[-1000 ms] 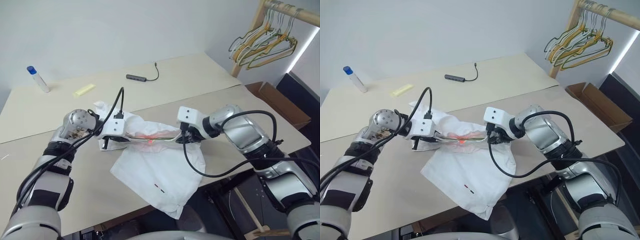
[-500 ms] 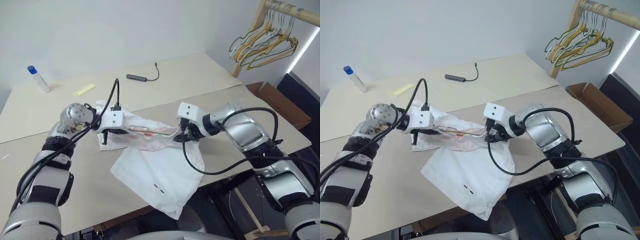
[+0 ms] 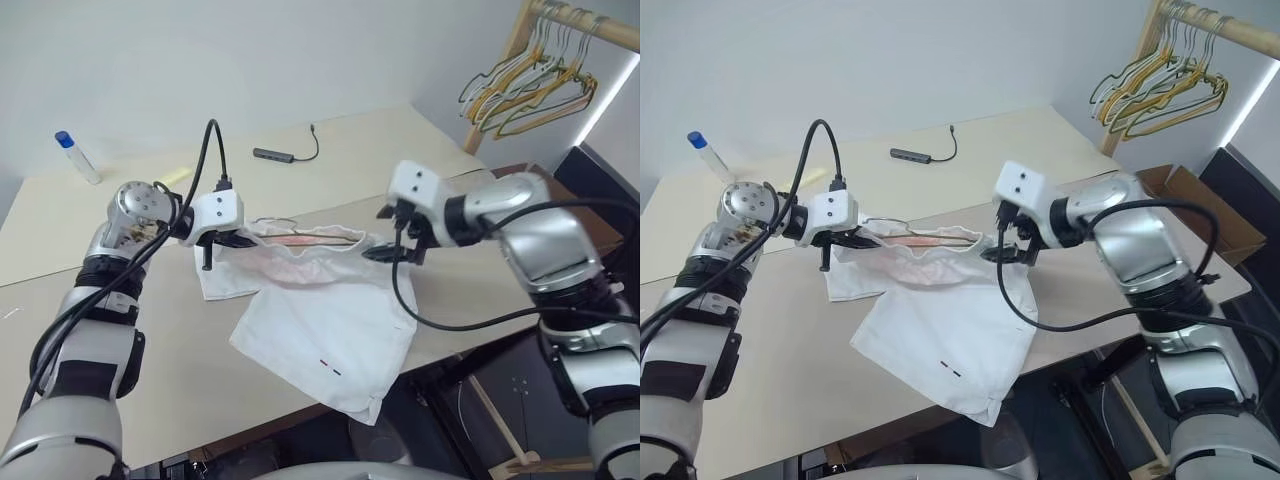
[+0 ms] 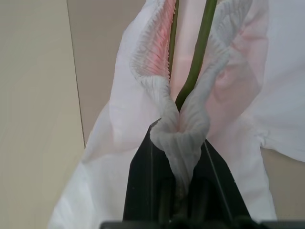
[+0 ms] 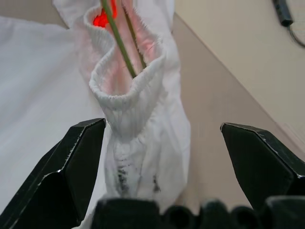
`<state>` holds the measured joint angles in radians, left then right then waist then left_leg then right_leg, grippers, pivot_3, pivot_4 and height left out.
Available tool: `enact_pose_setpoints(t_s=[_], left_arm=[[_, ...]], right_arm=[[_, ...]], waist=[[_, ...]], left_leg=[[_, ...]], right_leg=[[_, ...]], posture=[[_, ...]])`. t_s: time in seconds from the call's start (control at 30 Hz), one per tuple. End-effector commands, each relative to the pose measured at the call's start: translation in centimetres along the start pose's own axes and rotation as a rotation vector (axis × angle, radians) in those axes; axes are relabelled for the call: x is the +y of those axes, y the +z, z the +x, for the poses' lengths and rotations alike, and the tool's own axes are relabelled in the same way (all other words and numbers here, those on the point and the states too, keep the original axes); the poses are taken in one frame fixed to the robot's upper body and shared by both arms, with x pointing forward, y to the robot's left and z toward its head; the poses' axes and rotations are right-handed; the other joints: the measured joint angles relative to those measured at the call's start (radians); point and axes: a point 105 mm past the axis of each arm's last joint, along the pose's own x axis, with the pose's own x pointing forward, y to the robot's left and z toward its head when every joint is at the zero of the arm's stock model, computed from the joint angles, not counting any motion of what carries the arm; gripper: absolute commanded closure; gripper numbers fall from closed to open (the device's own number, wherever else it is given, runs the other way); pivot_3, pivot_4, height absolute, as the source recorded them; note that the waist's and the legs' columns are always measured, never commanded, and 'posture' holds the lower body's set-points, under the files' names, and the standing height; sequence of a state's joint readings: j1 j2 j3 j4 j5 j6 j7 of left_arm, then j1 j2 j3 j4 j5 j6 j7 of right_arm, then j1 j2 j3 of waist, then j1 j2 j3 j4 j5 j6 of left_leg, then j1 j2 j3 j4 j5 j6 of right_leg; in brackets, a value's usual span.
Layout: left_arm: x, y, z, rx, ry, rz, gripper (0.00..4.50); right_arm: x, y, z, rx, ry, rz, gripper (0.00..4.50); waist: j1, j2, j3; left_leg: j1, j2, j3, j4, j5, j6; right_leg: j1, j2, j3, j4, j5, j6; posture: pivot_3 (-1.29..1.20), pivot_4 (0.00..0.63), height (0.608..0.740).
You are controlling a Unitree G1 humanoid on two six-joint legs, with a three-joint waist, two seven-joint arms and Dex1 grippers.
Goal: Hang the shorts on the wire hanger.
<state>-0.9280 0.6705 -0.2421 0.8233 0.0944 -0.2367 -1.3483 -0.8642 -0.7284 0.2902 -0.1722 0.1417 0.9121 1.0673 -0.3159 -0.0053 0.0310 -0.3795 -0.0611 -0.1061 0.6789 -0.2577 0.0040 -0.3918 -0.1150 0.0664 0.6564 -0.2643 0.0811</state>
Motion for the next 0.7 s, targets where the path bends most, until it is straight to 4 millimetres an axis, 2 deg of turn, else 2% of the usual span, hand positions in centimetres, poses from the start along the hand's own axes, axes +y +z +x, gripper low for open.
enact_pose_setpoints(t_s=[0.03, 0.13, 0.23, 0.43, 0.53, 0.67, 0.7], left_arm=[[2.1, 2.1, -1.3, -0.028, 0.061, 0.036, 4.5], [2.5, 2.3, -1.3, -0.013, 0.072, 0.038, 4.5], [2.6, 2.4, -1.0, -0.014, 0.076, 0.036, 4.5], [2.5, 2.4, -0.7, -0.022, 0.08, 0.028, 4.5], [2.4, 2.2, -1.0, -0.021, 0.082, 0.021, 4.5], [2.3, 2.1, -1.1, -0.017, 0.078, 0.021, 4.5], [2.3, 2.1, -1.1, -0.015, 0.077, 0.023, 4.5]], right_arm=[[-0.2, 3.4, -3.0, -0.051, -0.048, -0.034, 0.02], [0.4, 4.4, -3.8, -0.024, -0.039, -0.025, 0.02], [0.8, 4.8, -3.8, 0.015, -0.046, -0.014, 0.02], [-0.5, 1.4, -2.9, 0.141, -0.129, -0.012, 0.02], [-0.7, 0.9, -3.3, 0.126, -0.124, 0.014, 0.59], [-0.4, 1.1, -2.9, 0.119, -0.096, -0.039, 1.93], [-0.3, 1.1, -2.7, 0.119, -0.086, -0.046, 1.93]], waist=[[0.0, 0.0, 0.0], [-0.003, 0.0, 0.0], [-0.004, 0.0, 0.0], [-0.001, 0.0, 0.0], [-0.001, 0.0, 0.0], [-0.005, 0.0, 0.0], [-0.004, 0.0, 0.0]], left_leg=[[-0.001, 0.0, 0.0, 0.0, 0.0, 0.0], [-0.003, 0.0, 0.0, 0.0, 0.0, 0.0], [-0.003, 0.001, 0.0, 0.0, 0.0, 0.0], [-0.004, 0.0, 0.0, 0.0, 0.0, 0.0], [-0.01, -0.003, 0.001, 0.001, 0.0, 0.0], [-0.01, -0.005, 0.001, 0.0, 0.001, 0.001], [-0.01, -0.005, 0.001, 0.0, 0.001, 0.001]], right_leg=[[-0.001, 0.0, 0.0, 0.0, 0.0, 0.0], [-0.003, 0.0, 0.0, 0.0, 0.0, 0.0], [-0.003, 0.0, 0.0, 0.0, 0.0, 0.0], [-0.004, -0.001, 0.0, 0.001, 0.0, 0.0], [-0.011, -0.004, 0.0, 0.003, 0.0, 0.0], [-0.013, -0.007, 0.0, 0.006, 0.0, 0.001], [-0.013, -0.007, 0.0, 0.006, 0.0, 0.001]], posture=[[-0.28, 0.0, 0.74], [-0.29, 0.0, 0.74], [-0.29, 0.0, 0.74], [-0.27, 0.0, 0.74], [-0.27, 0.0, 0.74], [-0.27, 0.0, 0.74], [-0.27, 0.0, 0.74]])
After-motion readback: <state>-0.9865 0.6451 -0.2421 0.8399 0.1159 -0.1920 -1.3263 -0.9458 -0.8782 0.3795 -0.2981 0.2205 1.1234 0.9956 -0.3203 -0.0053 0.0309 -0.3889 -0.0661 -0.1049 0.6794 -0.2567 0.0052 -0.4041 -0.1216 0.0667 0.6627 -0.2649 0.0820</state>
